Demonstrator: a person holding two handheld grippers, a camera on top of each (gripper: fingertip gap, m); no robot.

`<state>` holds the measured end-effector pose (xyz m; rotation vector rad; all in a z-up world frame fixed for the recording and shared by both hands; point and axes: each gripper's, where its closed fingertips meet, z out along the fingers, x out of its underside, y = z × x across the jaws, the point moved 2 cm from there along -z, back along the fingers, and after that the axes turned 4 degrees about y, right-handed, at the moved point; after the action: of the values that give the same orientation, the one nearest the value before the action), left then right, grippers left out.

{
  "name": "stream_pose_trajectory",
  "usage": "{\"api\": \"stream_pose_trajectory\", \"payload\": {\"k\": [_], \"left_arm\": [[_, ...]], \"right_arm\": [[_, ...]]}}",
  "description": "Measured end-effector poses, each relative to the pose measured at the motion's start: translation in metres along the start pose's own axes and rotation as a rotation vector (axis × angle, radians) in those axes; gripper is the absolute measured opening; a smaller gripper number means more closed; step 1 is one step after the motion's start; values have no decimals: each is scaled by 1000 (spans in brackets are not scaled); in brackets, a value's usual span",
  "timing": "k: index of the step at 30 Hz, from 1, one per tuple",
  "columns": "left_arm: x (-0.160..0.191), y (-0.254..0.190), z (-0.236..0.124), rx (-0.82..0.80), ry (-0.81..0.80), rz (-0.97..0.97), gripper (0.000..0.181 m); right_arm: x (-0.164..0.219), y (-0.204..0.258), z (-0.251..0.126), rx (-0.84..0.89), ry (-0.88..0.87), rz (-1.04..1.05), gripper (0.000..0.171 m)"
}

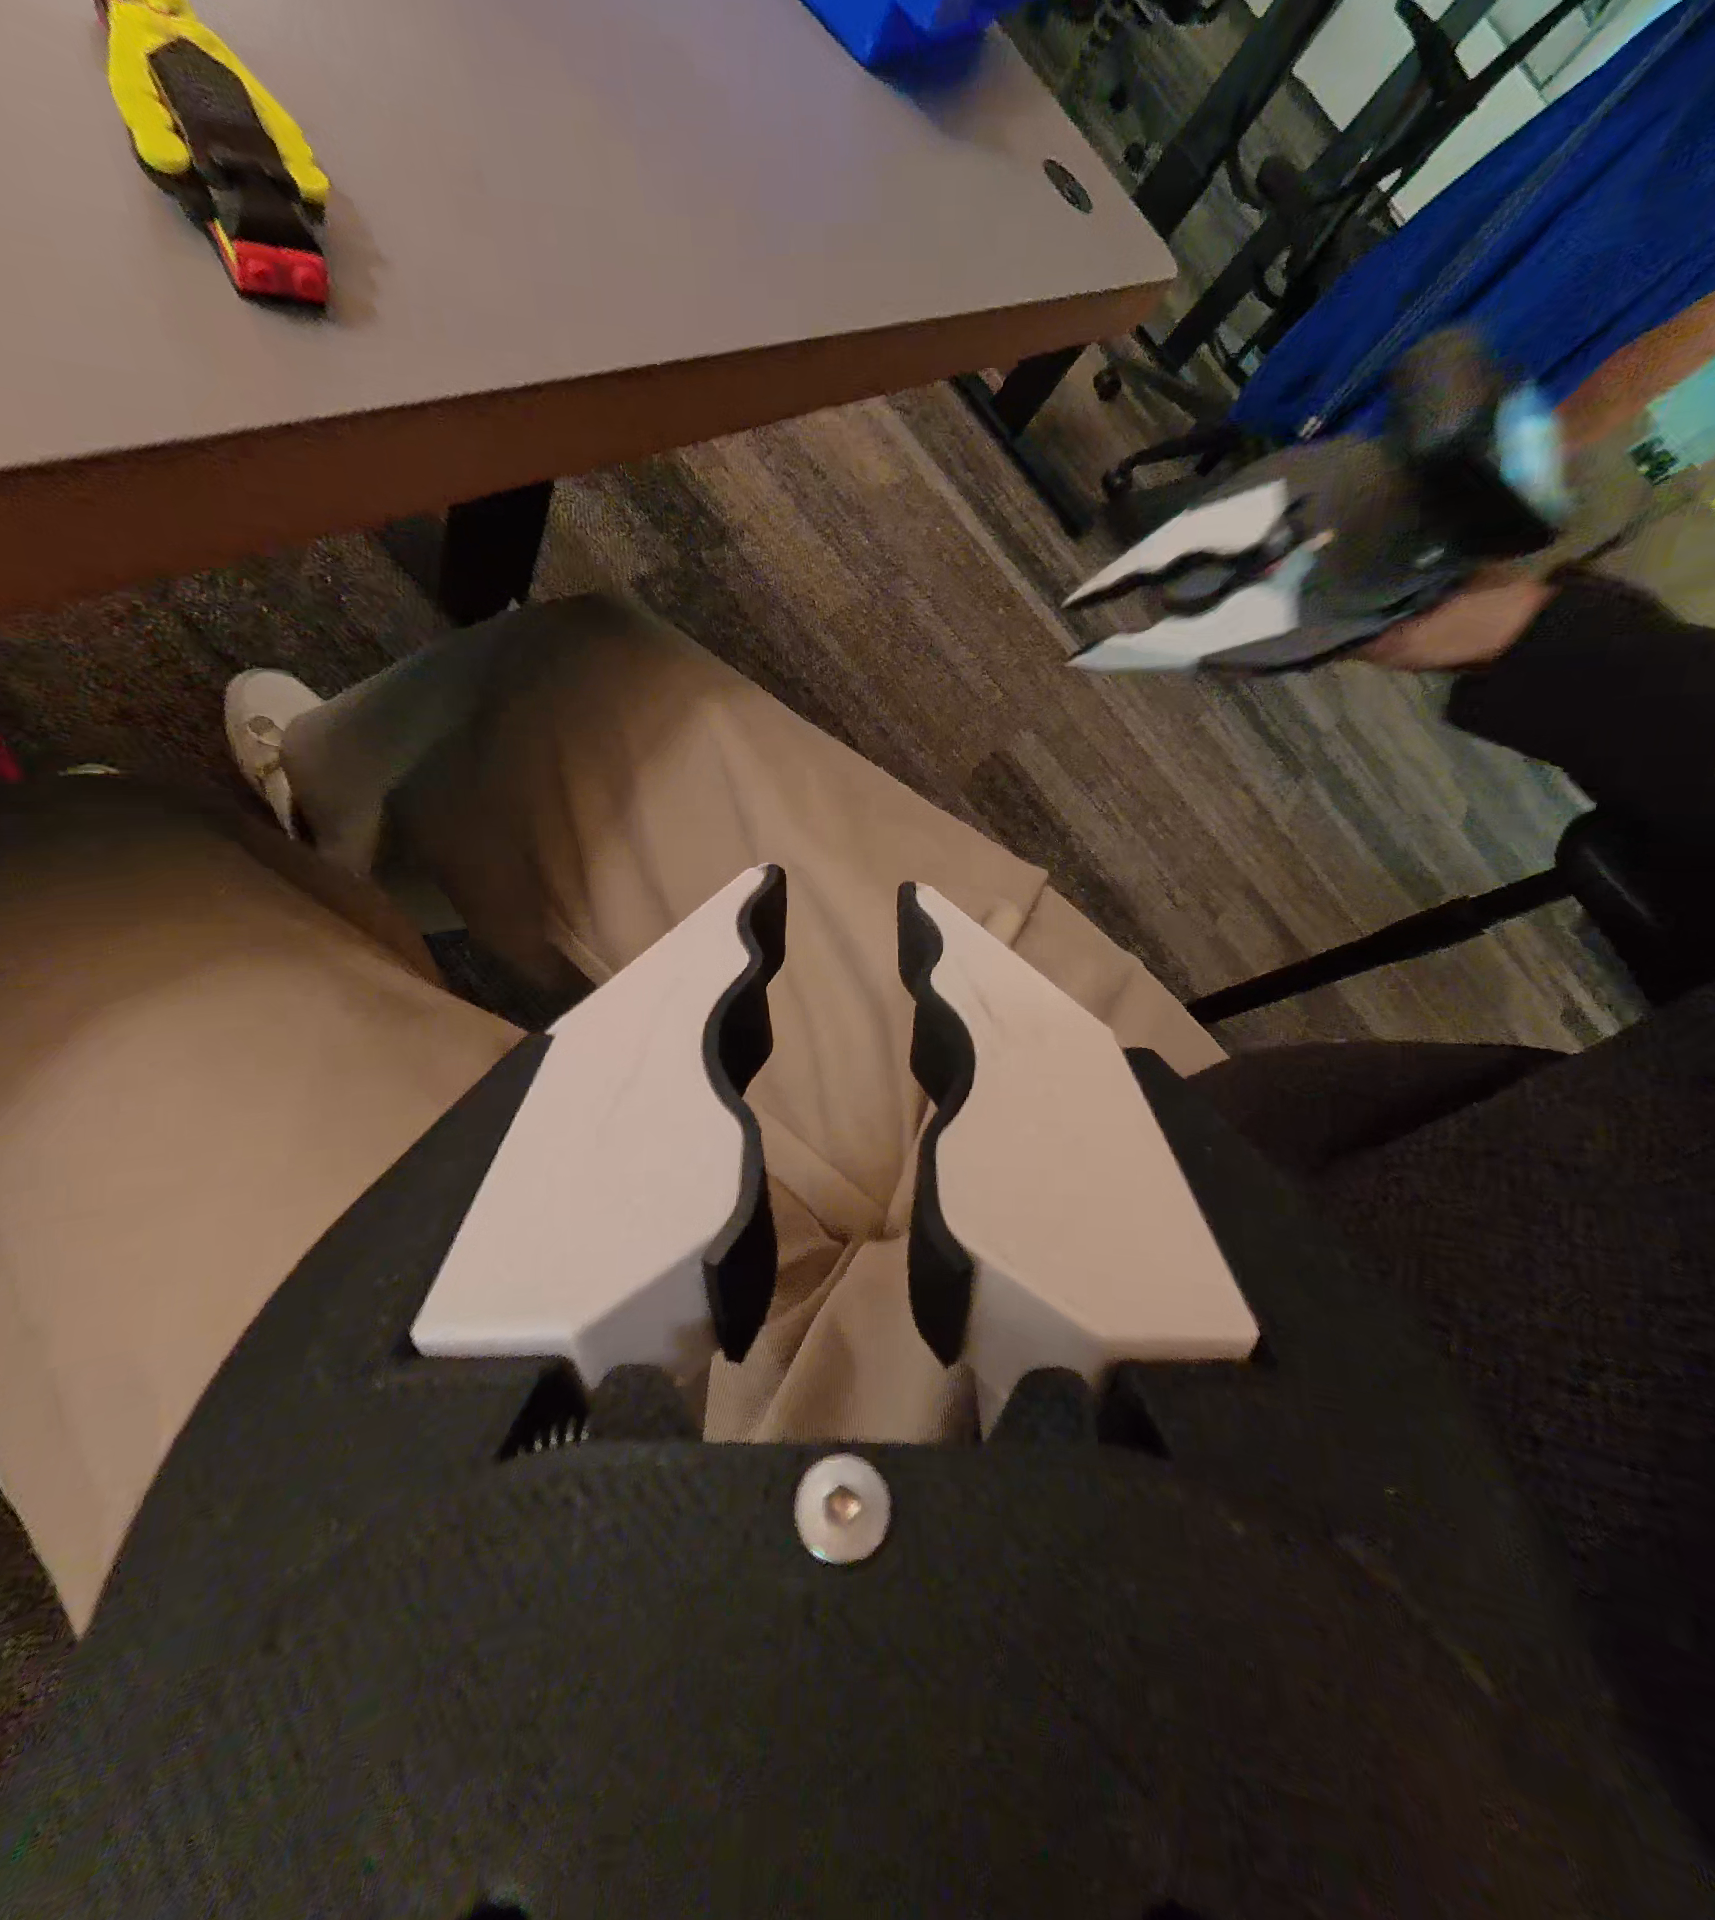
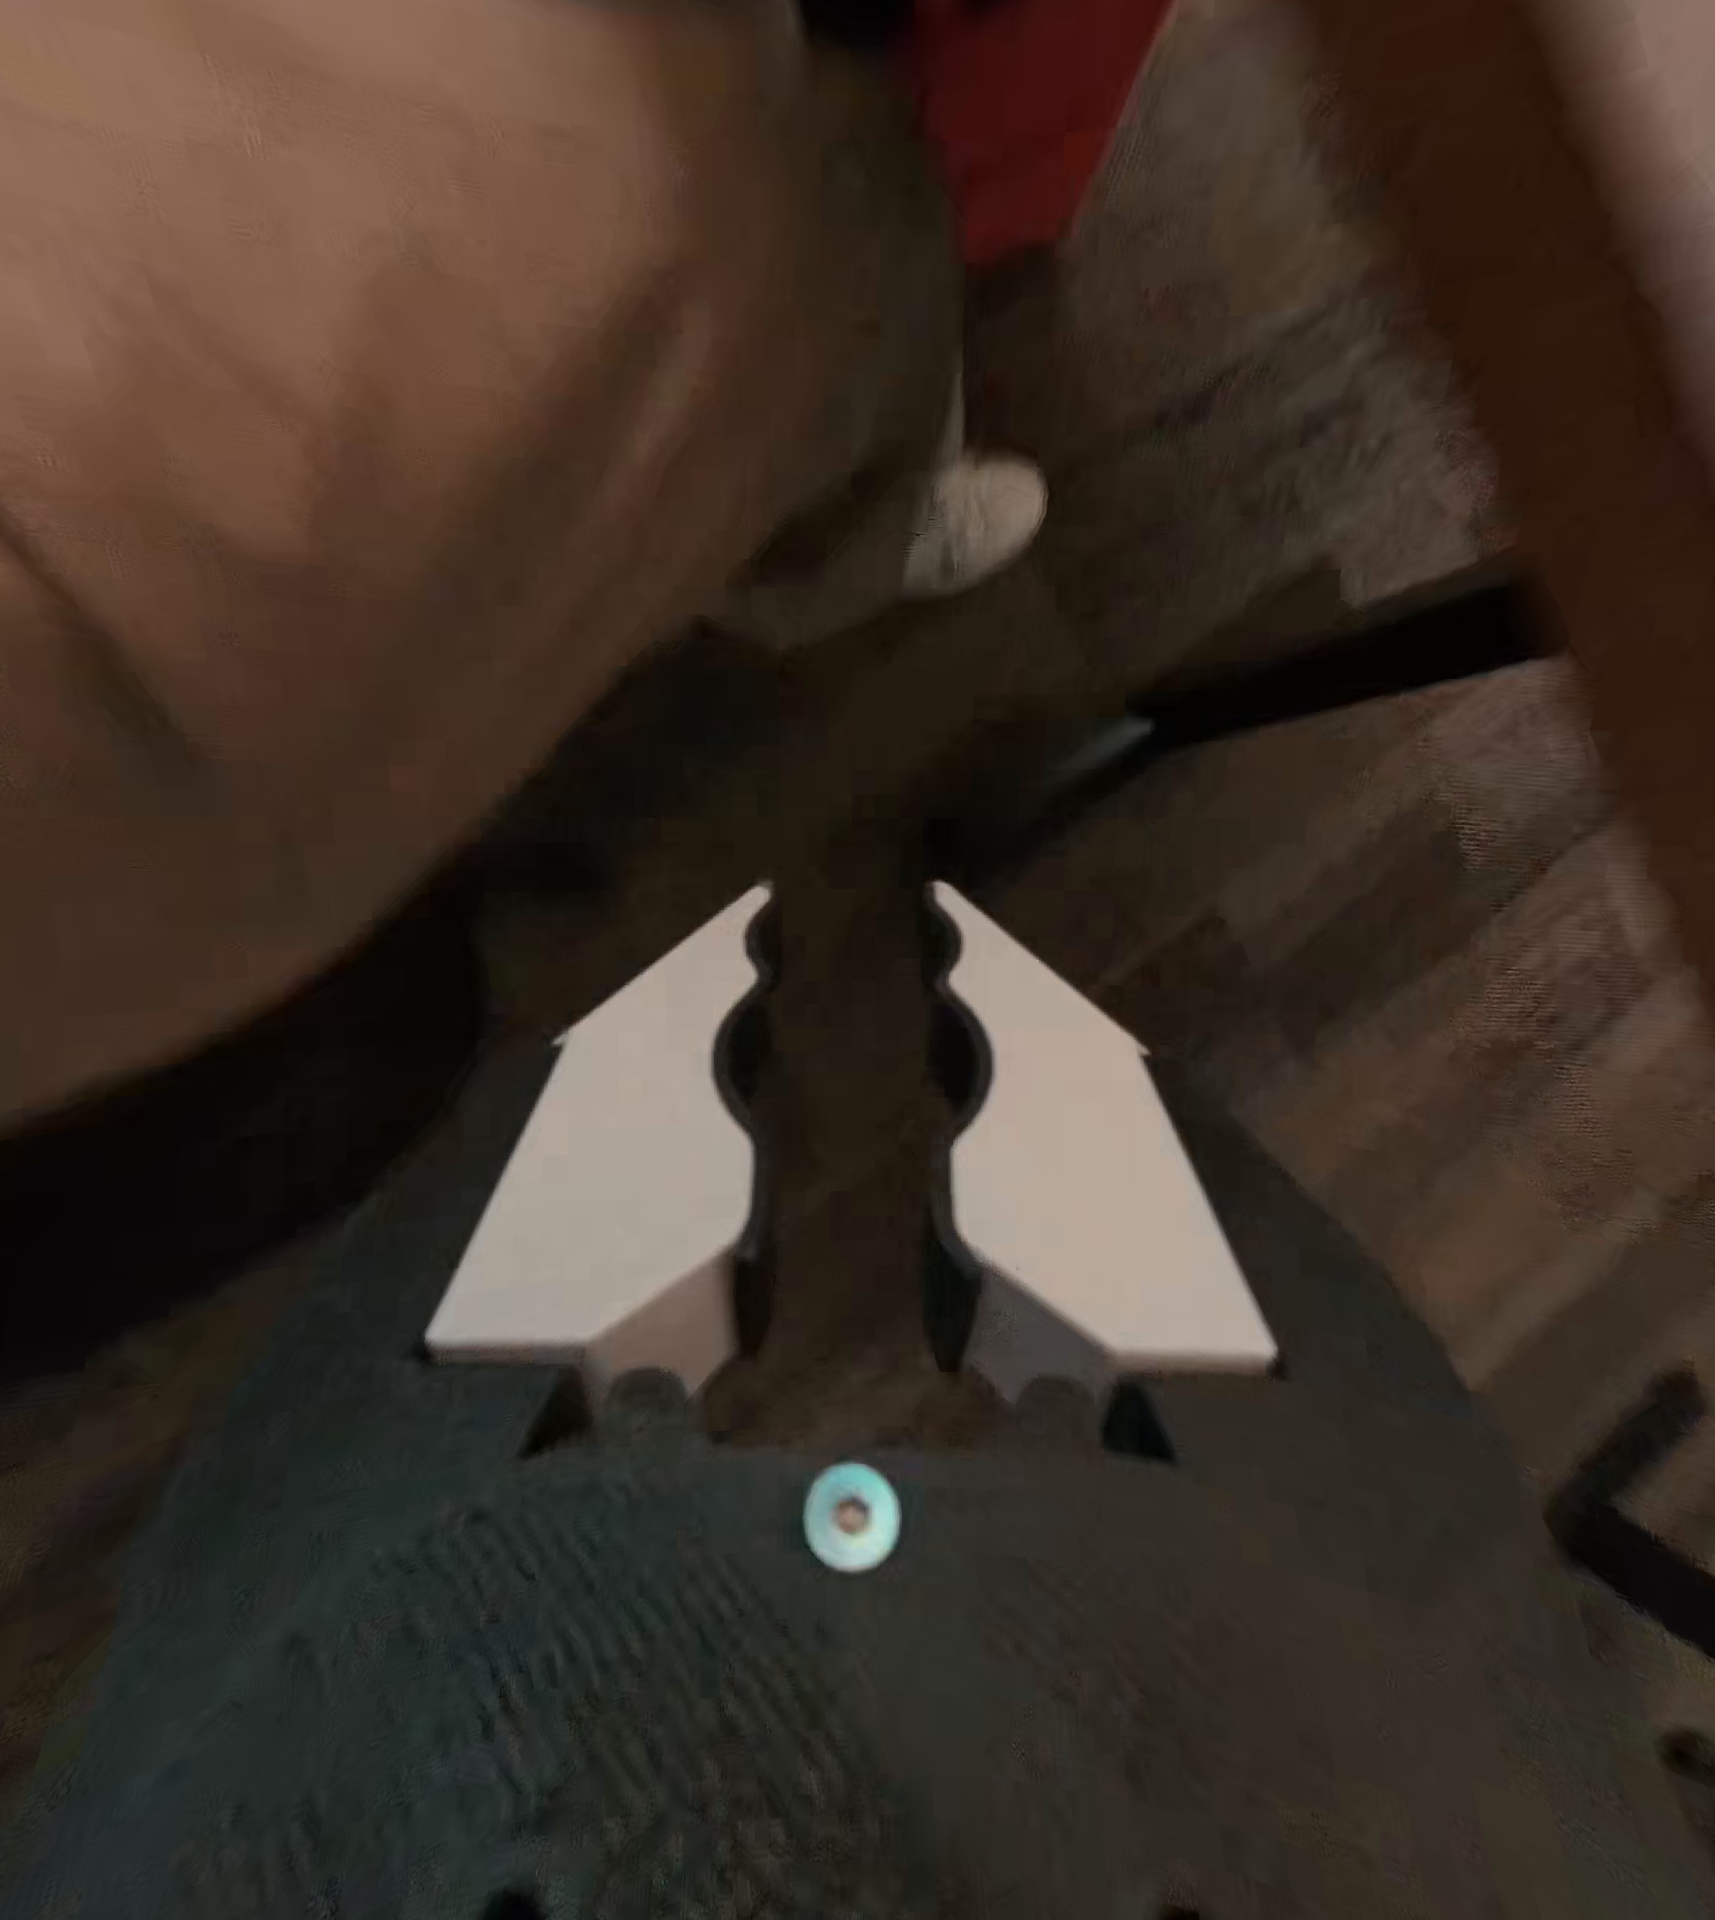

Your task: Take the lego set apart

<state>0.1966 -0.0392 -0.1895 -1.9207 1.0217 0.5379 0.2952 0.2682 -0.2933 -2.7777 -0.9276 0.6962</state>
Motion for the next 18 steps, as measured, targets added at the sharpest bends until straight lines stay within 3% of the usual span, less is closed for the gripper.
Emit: {"api": "stream_pose_trajectory", "payload": {"k": [3, 4, 10, 13, 16, 18], "left_arm": [[9, -2, 13, 25, 29, -41, 18], [12, -2, 19, 27, 38, -53, 16], [25, 18, 55, -96, 109, -16, 3], [29, 24, 74, -129, 212, -27, 0], [36, 23, 99, -114, 324, -35, 0], [38, 21, 116, -95, 366, -30, 0]], "right_arm": [[61, 0, 93, -57, -93, 127, 16], [86, 1, 130, -89, -92, 215, 24], [224, -17, 348, 84, 124, 392, 20], [250, -22, 416, 189, 109, 826, 21], [254, -14, 468, 109, -67, 1390, 27], [255, 3, 495, 79, -70, 1472, 25]]}}
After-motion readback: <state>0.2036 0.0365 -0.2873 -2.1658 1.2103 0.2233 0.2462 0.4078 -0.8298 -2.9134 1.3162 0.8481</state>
